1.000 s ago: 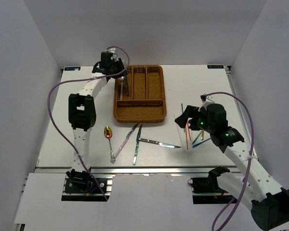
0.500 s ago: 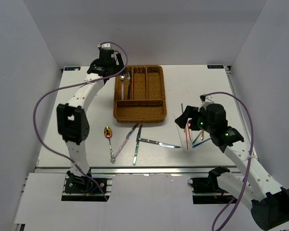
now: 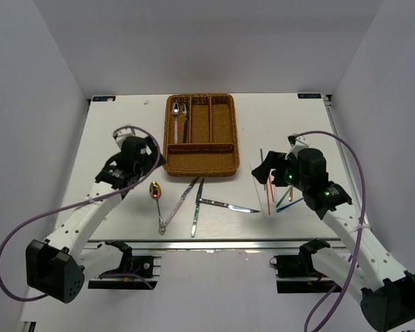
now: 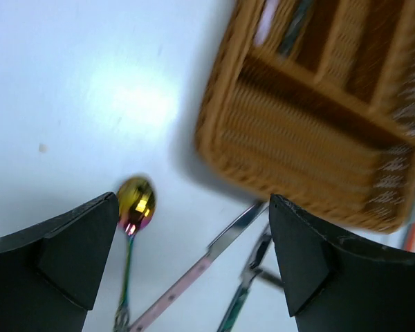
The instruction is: Sort the eating utensils into containers
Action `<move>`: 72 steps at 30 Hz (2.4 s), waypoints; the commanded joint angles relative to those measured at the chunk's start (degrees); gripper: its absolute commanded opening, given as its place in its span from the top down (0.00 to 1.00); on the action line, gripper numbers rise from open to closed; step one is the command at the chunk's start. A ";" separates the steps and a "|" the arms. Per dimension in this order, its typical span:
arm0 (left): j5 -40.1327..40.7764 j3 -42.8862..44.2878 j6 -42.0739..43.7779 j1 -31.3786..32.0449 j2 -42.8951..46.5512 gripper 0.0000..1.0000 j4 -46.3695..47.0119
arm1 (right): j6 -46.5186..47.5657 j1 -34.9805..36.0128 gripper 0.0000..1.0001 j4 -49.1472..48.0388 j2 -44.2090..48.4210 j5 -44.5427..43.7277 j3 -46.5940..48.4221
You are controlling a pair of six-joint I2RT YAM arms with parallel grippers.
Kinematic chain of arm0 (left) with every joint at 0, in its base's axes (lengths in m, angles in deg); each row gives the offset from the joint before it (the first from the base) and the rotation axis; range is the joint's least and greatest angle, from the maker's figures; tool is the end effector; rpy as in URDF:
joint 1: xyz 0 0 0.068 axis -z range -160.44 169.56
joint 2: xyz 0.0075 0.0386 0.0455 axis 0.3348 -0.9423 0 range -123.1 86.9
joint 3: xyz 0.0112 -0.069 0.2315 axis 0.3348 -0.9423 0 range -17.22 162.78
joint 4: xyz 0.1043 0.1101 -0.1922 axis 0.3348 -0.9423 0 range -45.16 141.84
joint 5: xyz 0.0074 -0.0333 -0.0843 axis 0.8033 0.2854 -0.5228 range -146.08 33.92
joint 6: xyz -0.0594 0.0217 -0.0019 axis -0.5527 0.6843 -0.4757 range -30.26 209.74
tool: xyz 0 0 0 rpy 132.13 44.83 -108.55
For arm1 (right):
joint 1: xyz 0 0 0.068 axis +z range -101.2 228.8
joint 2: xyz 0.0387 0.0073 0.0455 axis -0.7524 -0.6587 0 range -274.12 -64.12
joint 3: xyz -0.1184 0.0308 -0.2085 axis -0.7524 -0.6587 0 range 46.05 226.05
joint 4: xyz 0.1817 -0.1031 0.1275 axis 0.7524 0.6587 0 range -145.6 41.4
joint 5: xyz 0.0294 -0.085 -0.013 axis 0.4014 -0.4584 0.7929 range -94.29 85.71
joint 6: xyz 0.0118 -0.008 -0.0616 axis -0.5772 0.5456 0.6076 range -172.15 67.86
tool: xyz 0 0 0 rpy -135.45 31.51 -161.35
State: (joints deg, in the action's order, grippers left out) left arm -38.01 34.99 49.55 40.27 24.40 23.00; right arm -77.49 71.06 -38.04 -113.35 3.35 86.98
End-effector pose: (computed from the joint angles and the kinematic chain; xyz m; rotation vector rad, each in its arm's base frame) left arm 0.2302 -0.0708 0.2617 -0.5404 2.1573 -0.2305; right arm 0.1937 0.0863 0.2623 -0.0311 2.0812 0.6529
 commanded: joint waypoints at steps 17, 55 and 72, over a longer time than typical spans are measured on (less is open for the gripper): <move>14.72 -12.30 -12.72 15.41 -3.59 0.13 -6.76 | -0.06 0.41 0.11 0.72 1.07 -0.08 -1.90; 15.05 -16.89 -11.16 17.00 -7.64 1.00 -10.86 | -2.52 0.41 0.11 -5.43 0.98 2.38 -5.86; 13.59 16.32 30.76 12.79 -21.05 1.00 14.68 | -1.38 0.24 0.11 -5.61 -0.16 0.62 -4.10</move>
State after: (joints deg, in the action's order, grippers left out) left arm -20.81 44.15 65.49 56.03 10.06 25.38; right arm -80.00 71.06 -41.16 -112.76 4.55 80.84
